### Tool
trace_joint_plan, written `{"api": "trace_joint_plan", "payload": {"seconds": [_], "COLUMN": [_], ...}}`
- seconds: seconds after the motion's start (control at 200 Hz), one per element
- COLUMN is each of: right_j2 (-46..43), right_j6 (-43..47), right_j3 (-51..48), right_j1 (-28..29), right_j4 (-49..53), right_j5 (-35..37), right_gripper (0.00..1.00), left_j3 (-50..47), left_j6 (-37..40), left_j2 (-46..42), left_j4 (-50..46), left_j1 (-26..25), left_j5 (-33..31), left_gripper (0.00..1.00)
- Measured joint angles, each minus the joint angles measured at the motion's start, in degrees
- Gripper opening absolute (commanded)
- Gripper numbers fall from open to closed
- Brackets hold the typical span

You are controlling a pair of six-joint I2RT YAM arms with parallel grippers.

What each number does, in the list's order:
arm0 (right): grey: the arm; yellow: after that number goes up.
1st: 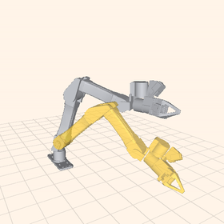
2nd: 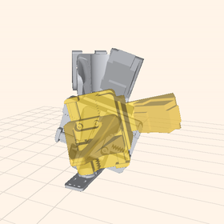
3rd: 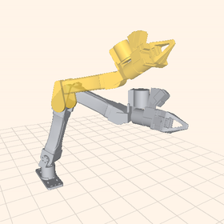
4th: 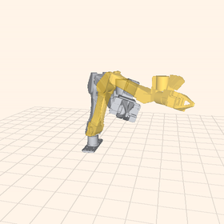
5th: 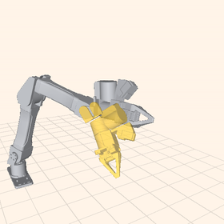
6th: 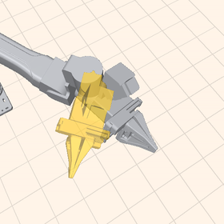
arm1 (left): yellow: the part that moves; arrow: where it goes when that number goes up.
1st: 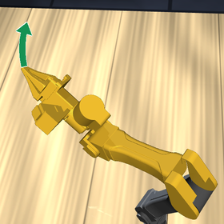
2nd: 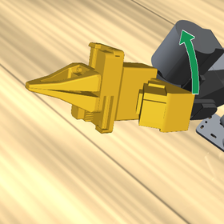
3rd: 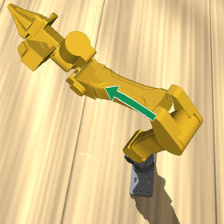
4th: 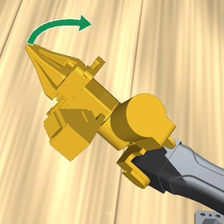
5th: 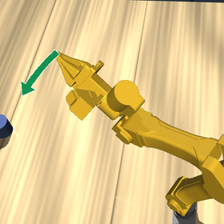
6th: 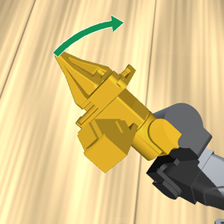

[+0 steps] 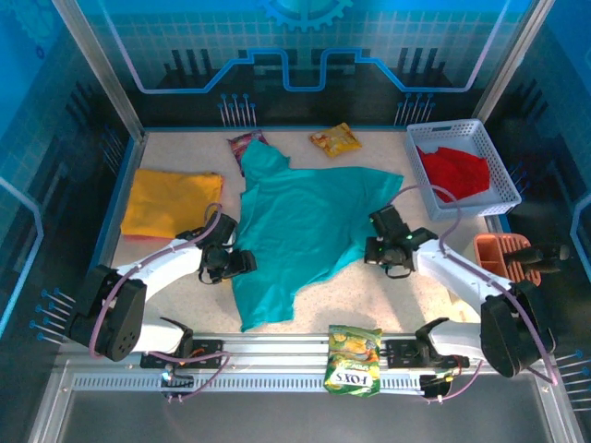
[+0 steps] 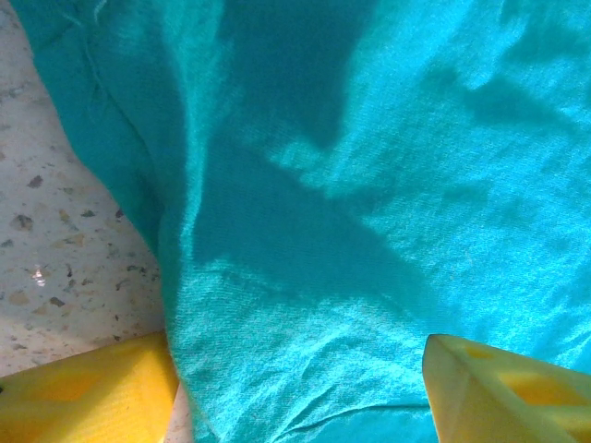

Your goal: Fold and stack the t-shirts

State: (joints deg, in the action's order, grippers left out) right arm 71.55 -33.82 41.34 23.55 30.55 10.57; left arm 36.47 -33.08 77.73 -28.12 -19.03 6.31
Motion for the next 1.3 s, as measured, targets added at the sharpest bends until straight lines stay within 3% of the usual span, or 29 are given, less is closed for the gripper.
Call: {"api": "trace_joint_plan", "payload": {"seconds": [0.25,0.525,0.66,0.861,0.931,1.056,1.301], "right_j2": [1.51,8.96,13.97,17.09,18.21,19.58,19.54], "right_j6": [3.85,5.55,5.81,3.89,3.10,1.53,2.01], "right_j3": [7.02,8.85,11.17,13.79,15.19,16.79,16.74], "right_j1": [-12.35,-27.41,-31.19,-31.89,-31.89,-31.89,-31.89], "right_j4": [8.39,10.14,9.44,6.38,4.87,2.08,-1.20], "right_j5": [-6.80,-17.59,-21.73,-26.29,-27.21,-29.68,-30.45], "right_gripper": [0.01,0.00,0.00,0.03,0.13,0.44,0.81], "left_j3": [0.15,0.61,0.61,1.14,1.42,1.42,1.73], "left_j6": [0.02,0.33,0.42,0.44,0.46,0.57,0.61], "left_j2": [0.33,0.68,0.68,1.29,1.44,1.46,1.95], "left_j4": [-0.09,-0.74,-0.74,-1.18,-1.40,-1.42,-1.60], "left_j1": [0.00,-0.02,0.00,0.00,-0.02,0.00,0.00], "left_j5": [-0.02,-0.44,-0.48,-0.50,-0.55,-0.98,-1.07], "left_gripper": [0.71,0.71,0.71,0.71,0.71,0.71,0.71]}}
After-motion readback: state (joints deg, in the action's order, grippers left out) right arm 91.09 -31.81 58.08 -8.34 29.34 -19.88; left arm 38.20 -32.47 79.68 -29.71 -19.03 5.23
